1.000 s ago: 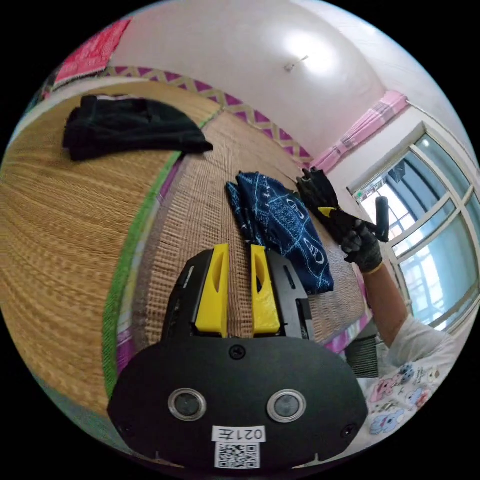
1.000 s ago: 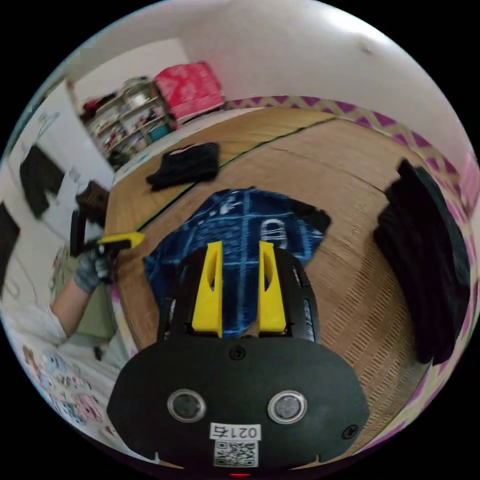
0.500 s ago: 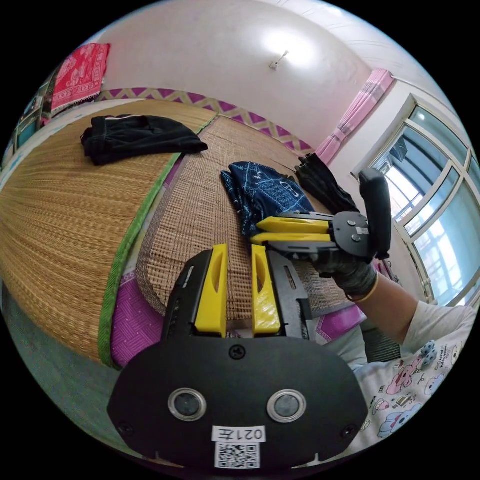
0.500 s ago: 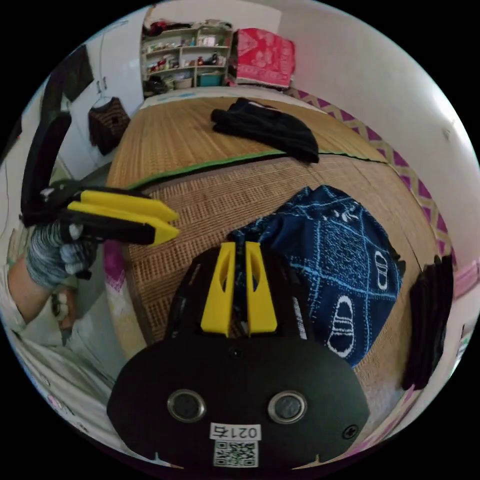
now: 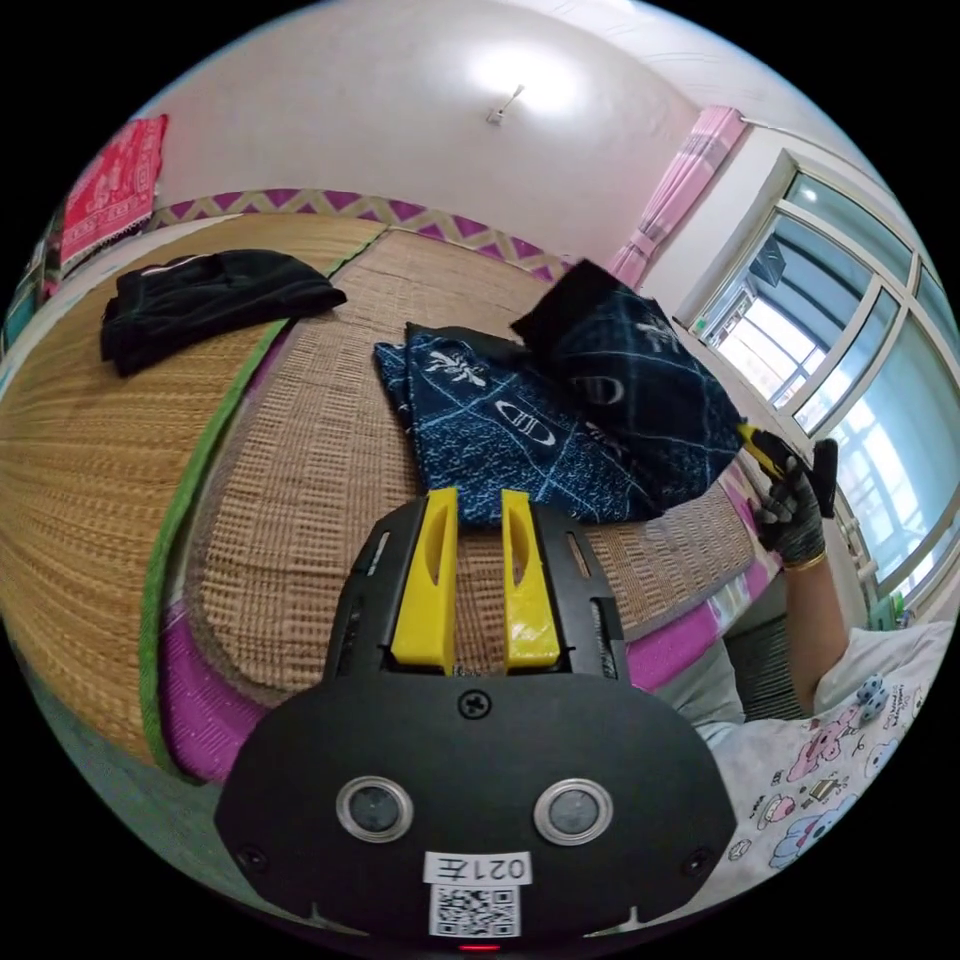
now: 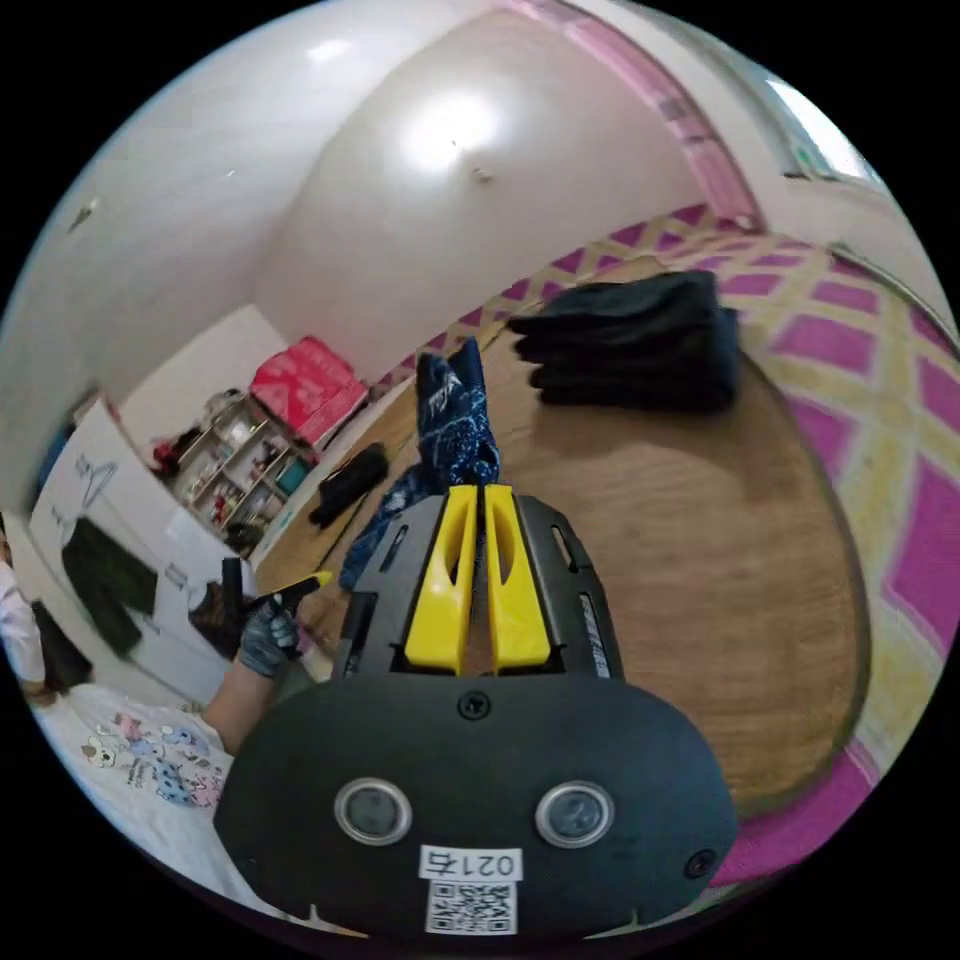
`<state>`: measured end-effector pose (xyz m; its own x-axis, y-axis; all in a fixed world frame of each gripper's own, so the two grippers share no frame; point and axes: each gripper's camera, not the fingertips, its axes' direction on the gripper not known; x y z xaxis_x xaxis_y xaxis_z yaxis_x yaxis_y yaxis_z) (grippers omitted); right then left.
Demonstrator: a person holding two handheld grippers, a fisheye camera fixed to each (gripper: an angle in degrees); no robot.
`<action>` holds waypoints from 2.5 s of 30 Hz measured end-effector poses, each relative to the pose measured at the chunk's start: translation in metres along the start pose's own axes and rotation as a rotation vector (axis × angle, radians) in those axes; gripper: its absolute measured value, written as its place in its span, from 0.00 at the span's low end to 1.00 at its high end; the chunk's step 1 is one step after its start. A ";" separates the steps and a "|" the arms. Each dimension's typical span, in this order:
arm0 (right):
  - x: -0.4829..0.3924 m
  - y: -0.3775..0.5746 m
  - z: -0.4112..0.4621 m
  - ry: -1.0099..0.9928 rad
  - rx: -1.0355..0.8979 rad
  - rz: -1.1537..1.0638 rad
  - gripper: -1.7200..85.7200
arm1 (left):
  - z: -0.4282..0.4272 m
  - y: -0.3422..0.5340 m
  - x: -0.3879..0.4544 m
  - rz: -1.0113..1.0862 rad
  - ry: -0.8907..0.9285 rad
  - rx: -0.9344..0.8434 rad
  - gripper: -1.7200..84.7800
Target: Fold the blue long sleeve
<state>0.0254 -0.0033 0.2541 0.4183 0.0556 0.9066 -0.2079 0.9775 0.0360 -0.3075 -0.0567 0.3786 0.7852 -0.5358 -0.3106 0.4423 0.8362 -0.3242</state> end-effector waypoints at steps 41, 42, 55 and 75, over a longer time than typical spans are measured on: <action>0.076 -0.144 0.043 -0.419 -0.178 -0.252 0.02 | -0.059 -0.161 0.004 0.201 0.438 0.113 0.01; 0.067 -0.137 0.030 -0.446 -0.179 -0.289 0.02 | -0.093 -0.141 0.020 0.266 0.473 0.146 0.01; 0.010 0.145 -0.116 -0.652 -0.461 -0.501 0.02 | -0.231 0.182 0.095 0.412 0.780 -0.136 0.01; -0.101 0.147 -0.092 -0.473 -0.419 -0.656 0.11 | -0.305 0.230 0.102 0.517 0.722 -0.114 0.01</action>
<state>0.0337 0.1535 0.1290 -0.0864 -0.5368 0.8393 0.3211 0.7825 0.5335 -0.2577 0.0454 -0.0006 0.3931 -0.0701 -0.9168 0.0328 0.9975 -0.0622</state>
